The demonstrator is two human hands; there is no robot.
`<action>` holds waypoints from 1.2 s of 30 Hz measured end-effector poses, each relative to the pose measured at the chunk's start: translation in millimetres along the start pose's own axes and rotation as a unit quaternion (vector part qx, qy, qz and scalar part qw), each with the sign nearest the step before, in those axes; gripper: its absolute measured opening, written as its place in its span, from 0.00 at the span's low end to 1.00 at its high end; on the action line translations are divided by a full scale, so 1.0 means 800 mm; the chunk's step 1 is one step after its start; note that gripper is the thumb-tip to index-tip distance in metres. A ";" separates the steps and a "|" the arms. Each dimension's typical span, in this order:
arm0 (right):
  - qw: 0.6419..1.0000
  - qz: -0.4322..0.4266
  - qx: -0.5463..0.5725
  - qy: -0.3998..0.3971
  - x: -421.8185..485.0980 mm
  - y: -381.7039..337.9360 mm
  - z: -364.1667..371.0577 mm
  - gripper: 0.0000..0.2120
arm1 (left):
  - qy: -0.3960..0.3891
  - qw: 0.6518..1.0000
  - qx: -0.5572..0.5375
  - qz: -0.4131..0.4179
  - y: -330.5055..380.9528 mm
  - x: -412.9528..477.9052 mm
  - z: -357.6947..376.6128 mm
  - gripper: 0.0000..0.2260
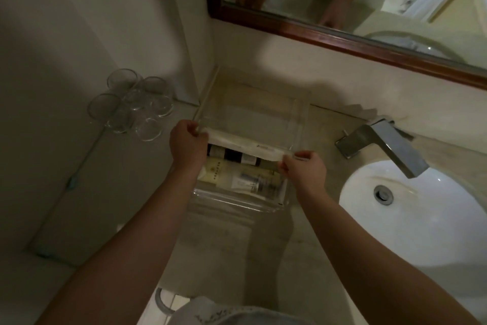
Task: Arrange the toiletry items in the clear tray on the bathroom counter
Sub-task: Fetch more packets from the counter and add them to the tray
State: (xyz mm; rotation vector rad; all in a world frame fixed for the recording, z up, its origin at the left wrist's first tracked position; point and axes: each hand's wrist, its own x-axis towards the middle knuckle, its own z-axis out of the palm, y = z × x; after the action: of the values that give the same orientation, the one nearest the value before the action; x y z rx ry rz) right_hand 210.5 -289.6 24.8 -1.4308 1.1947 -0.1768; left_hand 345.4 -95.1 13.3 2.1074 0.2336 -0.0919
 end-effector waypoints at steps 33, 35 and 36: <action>0.882 -0.168 -0.431 -0.093 -0.035 -0.006 0.017 0.24 | -0.038 0.983 0.173 -0.040 -0.013 0.019 0.009 0.29; 0.889 -0.169 -0.414 -0.097 -0.037 -0.004 0.011 0.24 | -0.034 0.981 0.187 -0.042 -0.011 0.019 0.008 0.31; 0.892 -0.170 -0.407 -0.099 -0.039 -0.003 0.005 0.24 | -0.037 0.979 0.194 -0.045 -0.008 0.017 0.008 0.31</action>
State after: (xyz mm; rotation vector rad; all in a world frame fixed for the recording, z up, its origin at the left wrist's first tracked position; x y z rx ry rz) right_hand 200.1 -264.7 41.8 -2.3312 0.8582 0.2670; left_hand 357.6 -95.7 2.5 2.4754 0.2845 -0.2889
